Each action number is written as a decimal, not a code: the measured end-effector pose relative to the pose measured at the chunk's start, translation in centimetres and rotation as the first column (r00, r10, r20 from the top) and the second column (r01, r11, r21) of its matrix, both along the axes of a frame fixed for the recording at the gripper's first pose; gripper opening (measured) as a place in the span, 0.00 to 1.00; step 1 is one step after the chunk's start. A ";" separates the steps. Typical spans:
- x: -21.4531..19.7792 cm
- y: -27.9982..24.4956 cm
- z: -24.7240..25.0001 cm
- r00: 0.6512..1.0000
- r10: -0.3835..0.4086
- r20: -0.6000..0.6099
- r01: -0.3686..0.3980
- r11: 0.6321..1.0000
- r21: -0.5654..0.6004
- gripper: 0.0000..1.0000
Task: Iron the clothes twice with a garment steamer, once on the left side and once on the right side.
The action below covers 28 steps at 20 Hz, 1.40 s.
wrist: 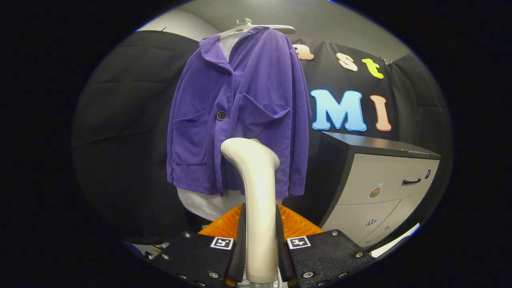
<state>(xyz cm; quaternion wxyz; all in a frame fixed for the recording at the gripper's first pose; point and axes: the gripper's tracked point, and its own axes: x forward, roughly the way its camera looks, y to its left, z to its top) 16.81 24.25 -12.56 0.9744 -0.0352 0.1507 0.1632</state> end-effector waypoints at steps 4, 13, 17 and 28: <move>-0.6 -0.6 -3.1 0.998 -0.005 -0.060 0.004 1.000 -0.014 0.34; -3.6 -0.9 -1.6 0.998 -0.014 -0.056 0.015 1.000 0.023 0.34; -3.7 -0.2 3.2 0.999 0.000 0.046 -0.003 0.998 0.063 0.34; -2.3 2.3 16.2 0.969 0.017 0.247 -0.064 0.981 0.181 0.34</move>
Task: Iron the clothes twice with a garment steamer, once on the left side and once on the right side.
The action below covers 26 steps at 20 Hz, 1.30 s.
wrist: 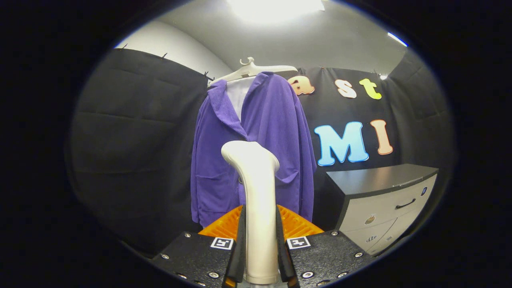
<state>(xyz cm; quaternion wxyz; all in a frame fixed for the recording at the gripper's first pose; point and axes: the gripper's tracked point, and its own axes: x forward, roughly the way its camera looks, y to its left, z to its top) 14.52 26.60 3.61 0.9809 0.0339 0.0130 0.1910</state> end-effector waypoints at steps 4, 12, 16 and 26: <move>0.8 1.5 5.0 0.996 0.017 0.086 -0.019 0.999 0.027 0.34; 2.9 5.1 14.2 0.973 0.045 0.227 -0.064 0.995 0.077 0.34; 4.7 7.6 16.2 0.970 0.052 0.237 -0.074 0.994 0.084 0.34; 10.5 13.2 16.3 0.975 0.045 0.218 -0.045 0.999 -0.005 0.34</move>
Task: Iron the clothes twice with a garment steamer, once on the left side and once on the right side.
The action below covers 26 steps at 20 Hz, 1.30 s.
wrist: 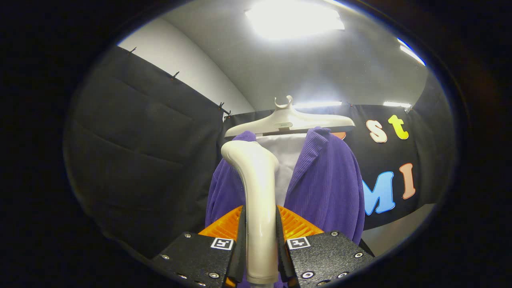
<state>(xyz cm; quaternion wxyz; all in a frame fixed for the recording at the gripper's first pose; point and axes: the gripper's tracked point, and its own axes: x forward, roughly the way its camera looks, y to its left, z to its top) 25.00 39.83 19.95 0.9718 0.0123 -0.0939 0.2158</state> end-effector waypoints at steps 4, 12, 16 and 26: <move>-0.6 1.5 -4.1 0.999 -0.003 -0.038 0.000 0.997 -0.076 0.34; -2.7 1.1 -10.3 0.996 -0.003 -0.089 -0.008 0.993 -0.121 0.34; -4.3 1.0 -14.8 0.988 0.009 -0.154 -0.034 0.987 -0.158 0.34; -7.7 -0.6 -25.5 0.938 -0.018 -0.345 -0.068 0.970 -0.233 0.34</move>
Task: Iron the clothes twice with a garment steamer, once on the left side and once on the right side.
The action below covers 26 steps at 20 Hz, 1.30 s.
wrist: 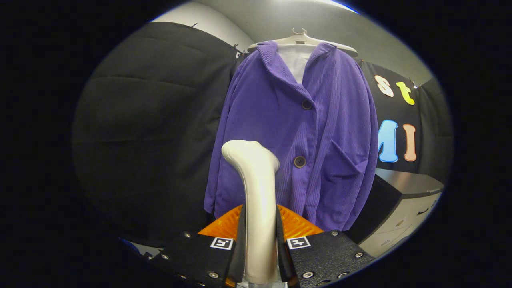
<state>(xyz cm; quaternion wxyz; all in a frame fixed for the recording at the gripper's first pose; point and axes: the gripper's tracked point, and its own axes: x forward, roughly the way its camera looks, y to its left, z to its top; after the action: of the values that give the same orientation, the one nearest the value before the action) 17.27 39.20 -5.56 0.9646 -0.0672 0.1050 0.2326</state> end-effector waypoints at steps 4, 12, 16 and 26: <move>-1.6 -0.1 -3.9 0.997 0.014 -0.077 -0.017 0.999 -0.040 0.34; -3.6 -0.8 -9.6 0.979 0.002 -0.203 -0.017 0.997 -0.072 0.34; -5.0 -1.3 -11.6 0.969 0.000 -0.249 -0.020 0.997 -0.079 0.35; -10.6 -13.2 -12.2 0.947 -0.066 -0.315 0.061 0.998 -0.025 0.35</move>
<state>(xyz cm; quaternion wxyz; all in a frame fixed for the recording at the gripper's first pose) 6.70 26.04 -17.77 0.9418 -0.0327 0.2617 0.2083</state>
